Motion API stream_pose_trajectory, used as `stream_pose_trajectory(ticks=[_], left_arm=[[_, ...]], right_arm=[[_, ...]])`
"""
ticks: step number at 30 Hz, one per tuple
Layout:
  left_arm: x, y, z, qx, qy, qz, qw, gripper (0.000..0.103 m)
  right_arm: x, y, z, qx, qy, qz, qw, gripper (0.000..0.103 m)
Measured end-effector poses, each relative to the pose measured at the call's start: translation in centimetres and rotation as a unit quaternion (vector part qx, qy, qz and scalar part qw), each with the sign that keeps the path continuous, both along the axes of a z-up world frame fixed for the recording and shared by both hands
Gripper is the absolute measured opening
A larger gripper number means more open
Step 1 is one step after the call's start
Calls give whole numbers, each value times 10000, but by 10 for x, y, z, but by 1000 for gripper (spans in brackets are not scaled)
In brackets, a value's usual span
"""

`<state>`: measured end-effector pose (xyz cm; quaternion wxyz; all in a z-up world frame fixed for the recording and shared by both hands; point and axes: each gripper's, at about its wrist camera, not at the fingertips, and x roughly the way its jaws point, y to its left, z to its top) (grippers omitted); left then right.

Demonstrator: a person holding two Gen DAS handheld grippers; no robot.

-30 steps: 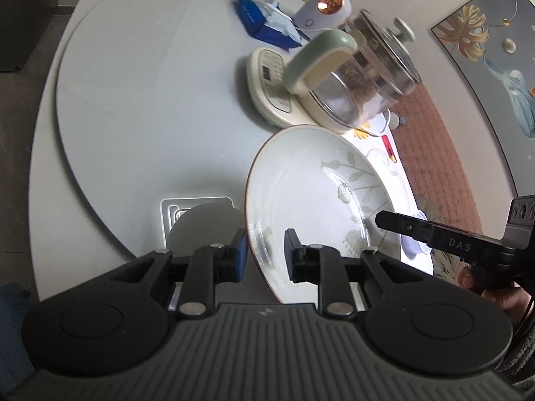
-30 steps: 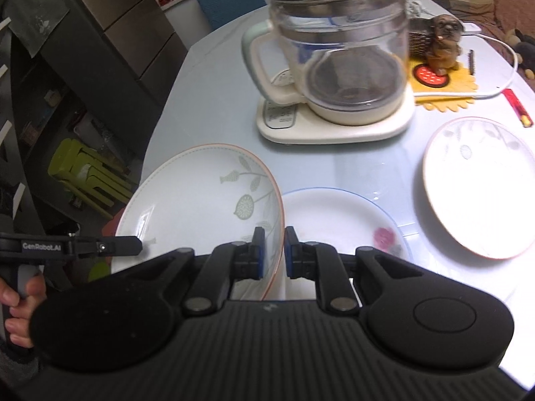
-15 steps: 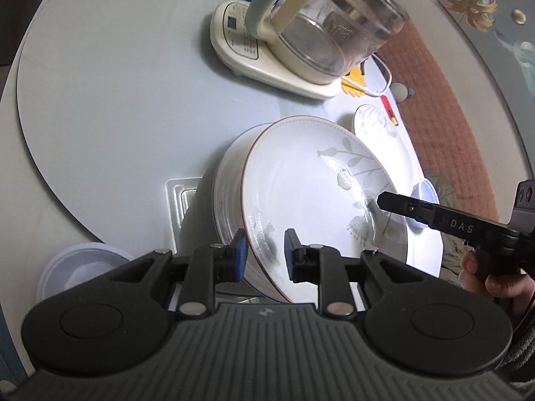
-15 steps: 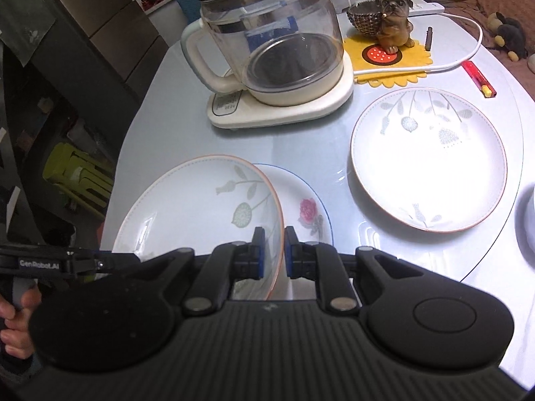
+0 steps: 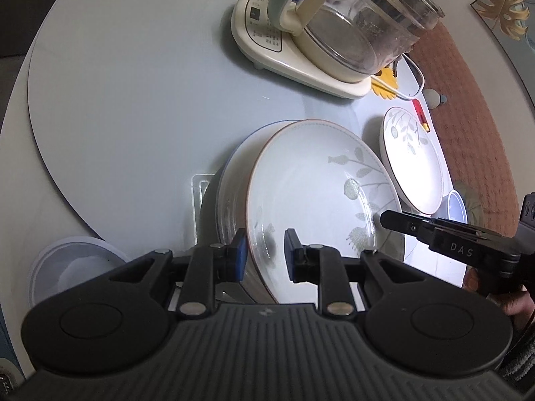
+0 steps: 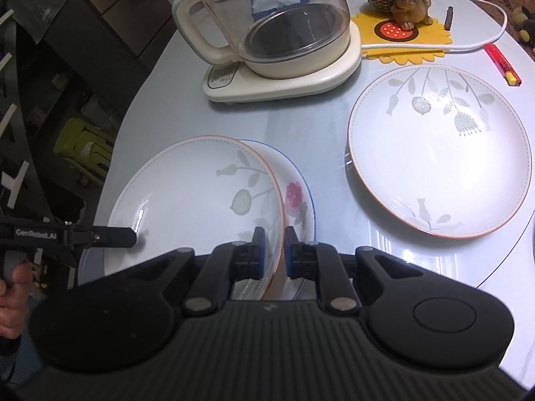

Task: Organize plates and bowls
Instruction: 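Lift the leaf-pattern plate with both grippers and carry it over the rose plate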

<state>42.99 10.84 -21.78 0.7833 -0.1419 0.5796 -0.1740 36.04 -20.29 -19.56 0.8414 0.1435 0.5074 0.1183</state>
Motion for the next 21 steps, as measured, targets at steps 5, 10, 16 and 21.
stream_pose_trajectory(ticks=[5,10,16,21], left_arm=[[3,-10,-4,229,30,-56,9997,26],[8,-11,-8,325,88,-27,9994,26],[12,-16,-10,514,125,-85,9986,26],[16,-14,-10,474,157,-49,9987,26]], right_arm=[[5,-2,-6,-15,24,24,10000,15],[8,0,-9,-40,19,48,10000,15],[12,4,-15,-148,55,145,9998,15],[15,5,-16,-170,60,143,9997,14]])
